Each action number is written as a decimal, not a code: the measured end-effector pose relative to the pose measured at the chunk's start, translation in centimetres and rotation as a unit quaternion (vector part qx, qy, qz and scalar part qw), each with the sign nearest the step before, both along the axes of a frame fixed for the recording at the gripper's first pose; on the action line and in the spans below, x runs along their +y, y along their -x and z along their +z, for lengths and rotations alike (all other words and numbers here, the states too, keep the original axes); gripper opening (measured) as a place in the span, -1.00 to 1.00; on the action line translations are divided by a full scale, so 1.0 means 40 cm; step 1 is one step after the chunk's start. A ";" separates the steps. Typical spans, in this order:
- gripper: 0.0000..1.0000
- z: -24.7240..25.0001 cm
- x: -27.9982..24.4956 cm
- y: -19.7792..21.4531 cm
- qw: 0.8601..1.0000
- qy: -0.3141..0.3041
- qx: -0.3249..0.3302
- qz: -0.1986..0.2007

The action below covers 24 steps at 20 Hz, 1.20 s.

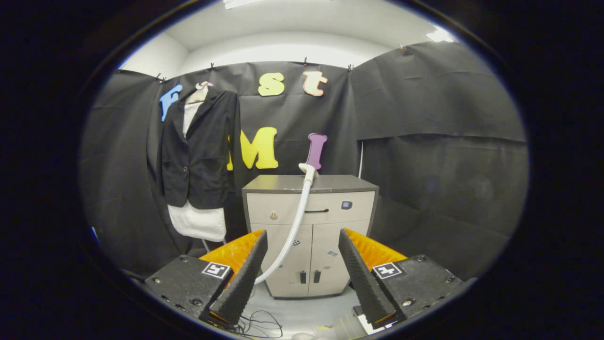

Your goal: Iron the clothes twice with a garment steamer, once on the left side and once on the right side.

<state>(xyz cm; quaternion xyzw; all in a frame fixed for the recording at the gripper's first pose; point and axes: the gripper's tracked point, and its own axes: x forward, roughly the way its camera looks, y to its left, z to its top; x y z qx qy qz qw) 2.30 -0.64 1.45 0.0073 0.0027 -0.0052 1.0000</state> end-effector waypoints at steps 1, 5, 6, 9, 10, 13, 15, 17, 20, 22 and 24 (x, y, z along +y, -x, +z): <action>0.90 0.011 -0.003 -0.009 1.000 0.001 -0.002 0.000; 0.90 0.076 -0.027 -0.080 1.000 -0.007 -0.009 -0.005; 0.90 0.092 -0.035 -0.105 1.000 -0.009 -0.008 -0.007; 0.90 0.161 -0.056 -0.208 1.000 -0.007 -0.015 -0.008; 0.90 0.185 -0.062 -0.250 1.000 -0.004 -0.016 -0.007; 0.90 0.250 -0.076 -0.380 1.000 -0.004 -0.020 0.001; 0.90 0.284 -0.078 -0.482 1.000 -0.011 -0.017 0.009; 0.90 0.301 -0.082 -0.579 1.000 -0.014 -0.005 0.016; 0.90 0.306 -0.072 -0.740 0.999 -0.014 0.022 0.034; 0.90 0.293 -0.072 -0.832 0.998 -0.013 0.042 0.041; 0.90 0.272 -0.067 -0.915 0.996 -0.010 0.068 0.052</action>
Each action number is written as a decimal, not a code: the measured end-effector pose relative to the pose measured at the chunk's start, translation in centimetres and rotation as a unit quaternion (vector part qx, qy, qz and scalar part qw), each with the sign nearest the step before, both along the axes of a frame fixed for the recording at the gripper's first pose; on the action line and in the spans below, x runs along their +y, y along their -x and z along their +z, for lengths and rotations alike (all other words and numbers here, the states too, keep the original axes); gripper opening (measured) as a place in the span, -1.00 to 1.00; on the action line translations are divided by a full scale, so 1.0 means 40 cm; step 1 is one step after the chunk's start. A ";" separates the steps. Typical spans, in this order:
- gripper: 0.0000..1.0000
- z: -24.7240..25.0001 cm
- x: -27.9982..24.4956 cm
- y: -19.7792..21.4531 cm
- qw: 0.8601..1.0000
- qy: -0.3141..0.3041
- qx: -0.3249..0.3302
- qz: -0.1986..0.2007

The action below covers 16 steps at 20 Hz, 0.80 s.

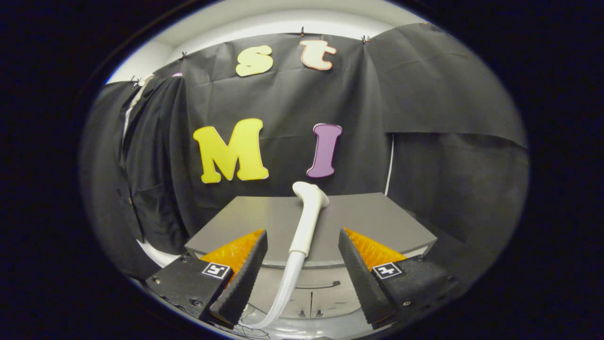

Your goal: Iron the clothes twice with a garment steamer, once on the left side and once on the right side.

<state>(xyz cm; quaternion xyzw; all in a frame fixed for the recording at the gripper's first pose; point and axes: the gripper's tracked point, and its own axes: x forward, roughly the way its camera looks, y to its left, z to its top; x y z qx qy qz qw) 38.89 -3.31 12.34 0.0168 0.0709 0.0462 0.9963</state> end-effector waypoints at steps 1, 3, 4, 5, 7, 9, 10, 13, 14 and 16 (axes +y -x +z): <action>0.90 -0.012 0.001 -0.037 1.000 0.004 0.009 0.002; 0.89 -0.029 -0.007 -0.117 1.000 0.013 0.025 0.001; 0.89 -0.037 -0.004 -0.147 0.999 0.013 0.033 0.003; 0.89 -0.049 0.002 -0.172 0.999 0.011 0.041 0.007; 0.87 -0.065 0.011 -0.218 0.998 0.011 0.054 0.014; 0.86 -0.083 0.013 -0.256 0.997 0.015 0.068 0.016; 0.86 -0.090 0.019 -0.270 0.997 0.014 0.074 0.019; 0.74 -0.112 0.029 -0.308 0.995 0.009 0.095 0.026; 0.61 -0.119 0.029 -0.318 0.995 0.007 0.102 0.023; 0.41 -0.143 0.029 -0.328 0.993 -0.006 0.120 0.021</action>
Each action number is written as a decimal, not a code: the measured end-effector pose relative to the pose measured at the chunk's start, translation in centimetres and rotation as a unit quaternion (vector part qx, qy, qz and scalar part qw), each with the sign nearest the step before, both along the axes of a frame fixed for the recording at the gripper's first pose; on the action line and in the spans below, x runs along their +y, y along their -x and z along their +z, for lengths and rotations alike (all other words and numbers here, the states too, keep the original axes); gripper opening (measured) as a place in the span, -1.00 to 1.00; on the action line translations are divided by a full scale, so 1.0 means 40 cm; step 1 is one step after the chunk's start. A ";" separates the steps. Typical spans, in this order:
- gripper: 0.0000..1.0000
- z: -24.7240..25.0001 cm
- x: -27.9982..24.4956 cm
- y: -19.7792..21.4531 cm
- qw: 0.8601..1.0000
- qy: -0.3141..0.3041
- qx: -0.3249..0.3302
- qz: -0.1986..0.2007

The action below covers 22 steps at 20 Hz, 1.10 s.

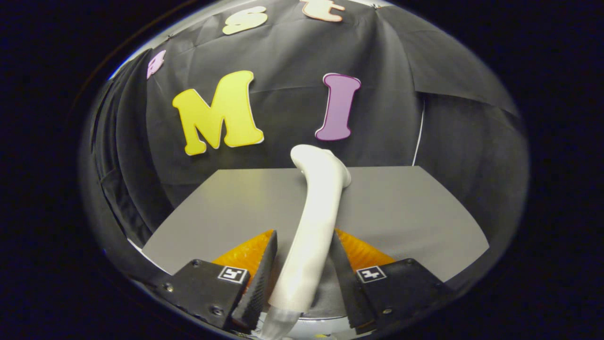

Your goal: Iron the clothes twice with a garment steamer, once on the left side and once on the right side.

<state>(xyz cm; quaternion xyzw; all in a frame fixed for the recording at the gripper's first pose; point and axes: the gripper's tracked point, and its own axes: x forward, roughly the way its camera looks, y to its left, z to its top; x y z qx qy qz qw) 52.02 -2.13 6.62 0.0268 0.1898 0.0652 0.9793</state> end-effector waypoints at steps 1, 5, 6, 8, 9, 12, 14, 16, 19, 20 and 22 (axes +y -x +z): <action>0.29 0.003 0.004 0.007 1.000 -0.008 0.000 0.001; 0.10 0.002 0.009 -0.001 1.000 -0.014 0.002 0.007; 0.02 0.002 0.014 -0.008 1.000 -0.021 0.004 0.006; -0.13 0.006 0.025 -0.003 0.999 -0.032 0.006 0.008; -0.18 0.008 0.028 -0.002 1.000 -0.027 0.002 0.008; -0.25 0.031 0.027 0.013 1.000 -0.023 -0.018 0.002; -0.27 0.042 0.029 0.027 0.999 -0.041 -0.020 0.000; -0.28 0.064 0.032 0.056 0.998 -0.049 -0.029 -0.001; -0.28 0.107 0.048 0.130 0.997 -0.059 -0.043 0.004; -0.29 0.126 0.058 0.155 0.997 -0.063 -0.051 0.003; -0.28 0.169 0.084 0.209 0.996 -0.067 -0.065 0.005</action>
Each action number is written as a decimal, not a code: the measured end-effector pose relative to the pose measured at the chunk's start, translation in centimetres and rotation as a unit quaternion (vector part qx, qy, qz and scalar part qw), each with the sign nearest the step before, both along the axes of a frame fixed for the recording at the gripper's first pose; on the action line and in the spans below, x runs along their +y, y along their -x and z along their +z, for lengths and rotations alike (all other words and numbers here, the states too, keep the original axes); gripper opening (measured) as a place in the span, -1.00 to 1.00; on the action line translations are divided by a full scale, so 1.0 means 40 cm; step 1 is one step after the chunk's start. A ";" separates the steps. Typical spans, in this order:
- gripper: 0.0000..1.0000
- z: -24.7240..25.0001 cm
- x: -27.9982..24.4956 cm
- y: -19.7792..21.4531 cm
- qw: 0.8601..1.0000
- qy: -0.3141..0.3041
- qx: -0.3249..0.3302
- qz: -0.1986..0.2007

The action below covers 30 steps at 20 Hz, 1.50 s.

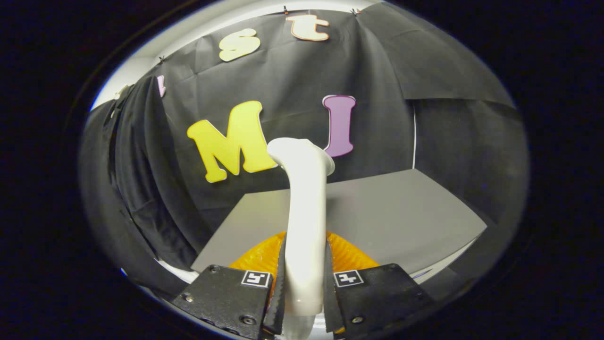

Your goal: Iron the clothes twice with a garment steamer, once on the left side and once on the right side.

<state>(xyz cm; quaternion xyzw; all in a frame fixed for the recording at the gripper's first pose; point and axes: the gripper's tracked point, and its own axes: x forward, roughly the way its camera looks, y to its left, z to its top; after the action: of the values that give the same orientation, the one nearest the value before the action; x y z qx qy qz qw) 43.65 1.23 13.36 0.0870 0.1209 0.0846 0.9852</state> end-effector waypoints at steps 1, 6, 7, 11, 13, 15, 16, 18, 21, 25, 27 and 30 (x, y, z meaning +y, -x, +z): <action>-0.28 0.020 0.022 0.029 1.000 -0.001 -0.010 0.000; -0.29 0.134 0.163 0.165 0.998 0.007 -0.061 0.002; -0.29 0.151 0.197 0.191 0.998 0.005 -0.069 0.006; -0.29 0.239 0.338 0.299 0.994 -0.001 -0.108 0.030; -0.29 0.282 0.407 0.336 0.991 -0.006 -0.125 0.040; -0.29 0.322 0.475 0.375 0.989 -0.009 -0.141 0.048; -0.30 0.340 0.512 0.393 0.987 -0.012 -0.148 0.053; -0.30 0.371 0.583 0.421 0.985 -0.013 -0.161 0.061; -0.30 0.409 0.691 0.444 0.981 -0.007 -0.179 0.075; -0.30 0.440 0.819 0.453 0.976 0.007 -0.194 0.095; -0.30 0.444 0.867 0.446 0.976 0.012 -0.194 0.098; -0.30 0.436 0.913 0.434 0.977 0.018 -0.187 0.098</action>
<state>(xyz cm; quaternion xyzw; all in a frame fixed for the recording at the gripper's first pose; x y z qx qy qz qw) 26.30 37.75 30.81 0.0395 -0.0557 0.1930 0.9788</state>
